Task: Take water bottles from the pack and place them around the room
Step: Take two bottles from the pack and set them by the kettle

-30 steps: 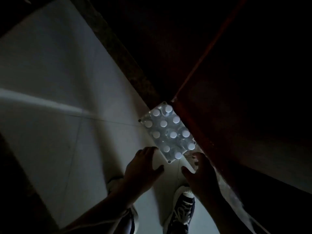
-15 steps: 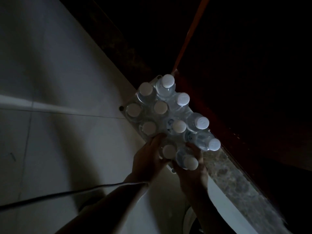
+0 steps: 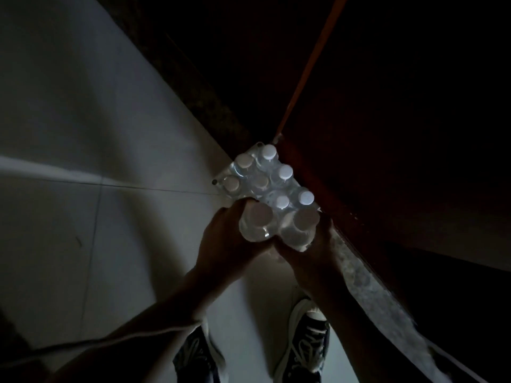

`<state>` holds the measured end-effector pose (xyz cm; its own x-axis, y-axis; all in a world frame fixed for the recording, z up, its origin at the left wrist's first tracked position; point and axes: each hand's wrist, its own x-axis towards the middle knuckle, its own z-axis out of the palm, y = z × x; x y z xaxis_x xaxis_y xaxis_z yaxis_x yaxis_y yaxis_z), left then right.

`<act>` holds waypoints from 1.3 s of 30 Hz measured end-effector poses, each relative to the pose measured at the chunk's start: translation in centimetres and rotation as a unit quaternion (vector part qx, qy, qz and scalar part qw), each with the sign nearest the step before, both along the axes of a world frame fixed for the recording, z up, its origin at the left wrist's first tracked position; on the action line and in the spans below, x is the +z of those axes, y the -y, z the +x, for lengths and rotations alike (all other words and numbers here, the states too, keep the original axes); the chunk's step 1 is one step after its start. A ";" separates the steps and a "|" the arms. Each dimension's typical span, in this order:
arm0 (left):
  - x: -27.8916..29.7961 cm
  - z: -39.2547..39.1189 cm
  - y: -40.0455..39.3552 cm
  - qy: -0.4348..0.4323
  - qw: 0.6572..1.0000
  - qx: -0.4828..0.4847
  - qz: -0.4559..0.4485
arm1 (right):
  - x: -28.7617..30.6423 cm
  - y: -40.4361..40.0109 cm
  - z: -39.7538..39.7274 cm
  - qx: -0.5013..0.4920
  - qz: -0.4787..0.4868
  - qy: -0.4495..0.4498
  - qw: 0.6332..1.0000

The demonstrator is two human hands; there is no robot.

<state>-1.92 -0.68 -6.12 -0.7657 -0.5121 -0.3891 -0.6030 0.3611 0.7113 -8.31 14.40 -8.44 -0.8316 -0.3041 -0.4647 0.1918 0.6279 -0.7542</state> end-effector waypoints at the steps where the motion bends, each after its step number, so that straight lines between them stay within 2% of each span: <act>1: 2.9 -0.2 0.7 -0.008 1.000 0.010 0.002 | 3.0 0.5 -0.6 0.018 -0.009 0.008 1.000; 6: 19.1 -0.9 3.6 -0.083 0.994 0.078 0.005 | 19.8 3.4 -3.6 0.080 -0.110 0.015 0.991; 10: 33.2 -2.4 4.4 -0.187 0.973 0.127 0.035 | 33.4 5.9 -5.4 0.060 -0.208 0.066 0.974; 13: 44.2 -3.5 5.2 -0.253 0.960 0.111 0.048 | 44.9 7.3 -7.0 0.078 -0.276 0.052 0.957; 17: 58.6 -4.4 4.8 -0.316 0.935 0.100 0.130 | 59.0 7.7 -8.3 0.101 -0.382 0.032 0.918; 22: 72.5 -4.0 4.0 -0.348 0.904 0.114 0.221 | 74.3 7.3 -7.9 0.122 -0.405 0.026 0.906; 27: 82.2 -2.8 3.2 -0.348 0.896 0.124 0.246 | 85.0 6.1 -6.7 0.125 -0.450 0.003 0.884; 30: 86.6 -2.4 2.8 -0.382 0.886 0.109 0.240 | 89.8 5.5 -5.8 0.147 -0.475 -0.036 0.867; 35: 91.7 -2.6 2.7 -0.395 0.886 0.034 0.239 | 93.6 5.3 -5.1 0.122 -0.477 -0.101 0.864; 39: 93.7 -3.5 2.6 -0.391 0.886 -0.036 0.248 | 95.5 4.0 -4.6 0.055 -0.469 -0.131 0.872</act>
